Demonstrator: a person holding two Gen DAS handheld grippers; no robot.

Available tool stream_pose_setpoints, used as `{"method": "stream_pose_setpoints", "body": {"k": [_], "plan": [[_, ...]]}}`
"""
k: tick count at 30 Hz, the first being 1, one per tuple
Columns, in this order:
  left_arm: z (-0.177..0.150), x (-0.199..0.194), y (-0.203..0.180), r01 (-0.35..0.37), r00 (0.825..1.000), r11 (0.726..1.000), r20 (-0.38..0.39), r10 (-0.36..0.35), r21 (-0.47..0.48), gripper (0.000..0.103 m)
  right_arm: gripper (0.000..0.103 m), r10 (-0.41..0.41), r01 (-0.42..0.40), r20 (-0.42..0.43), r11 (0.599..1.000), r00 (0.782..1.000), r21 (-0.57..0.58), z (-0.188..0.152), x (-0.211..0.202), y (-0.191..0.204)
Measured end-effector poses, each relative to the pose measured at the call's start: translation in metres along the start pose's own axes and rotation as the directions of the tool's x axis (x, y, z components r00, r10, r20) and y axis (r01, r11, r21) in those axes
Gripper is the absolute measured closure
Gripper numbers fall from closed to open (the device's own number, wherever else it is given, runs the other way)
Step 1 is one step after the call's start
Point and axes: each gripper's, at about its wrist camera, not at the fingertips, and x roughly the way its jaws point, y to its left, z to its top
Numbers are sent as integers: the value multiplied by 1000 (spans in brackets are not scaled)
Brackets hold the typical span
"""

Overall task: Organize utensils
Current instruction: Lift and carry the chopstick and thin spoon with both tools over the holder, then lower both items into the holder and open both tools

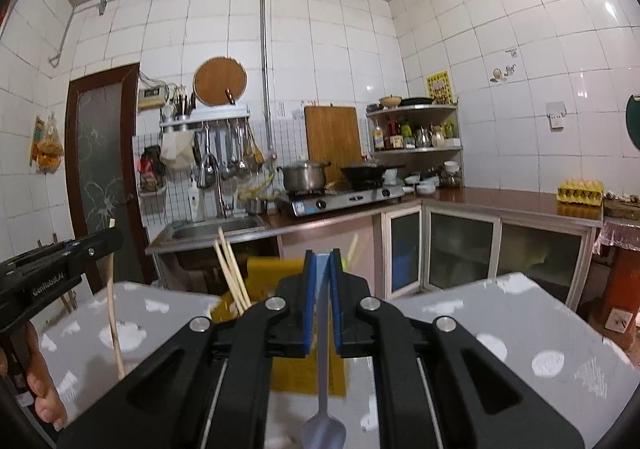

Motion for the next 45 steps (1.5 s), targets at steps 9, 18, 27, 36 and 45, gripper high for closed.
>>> {"method": "stream_pose_setpoints", "body": {"k": [9, 18, 27, 36, 45], "plan": [[88, 38, -13, 64, 985, 996, 165, -53, -58, 99, 96, 21, -24, 76, 999, 997, 29, 66, 51, 2], [73, 105, -28, 26, 982, 1000, 189, -25, -4, 99, 96, 18, -19, 62, 1000, 998, 23, 56, 117, 3], [7, 148, -6, 18, 997, 1000, 76, -17, -23, 99, 96, 17, -18, -49, 1000, 999, -10, -5, 148, -2], [-25, 158, 10, 1, 1000, 999, -1, -1, -51, 99, 96, -4, 2, -134, 1000, 991, -19, -39, 157, -11], [-4, 115, 19, -62, 998, 997, 10, 62, -36, 45, 51, -42, 40, -166, 999, 985, -10, -26, 134, -22]]}}
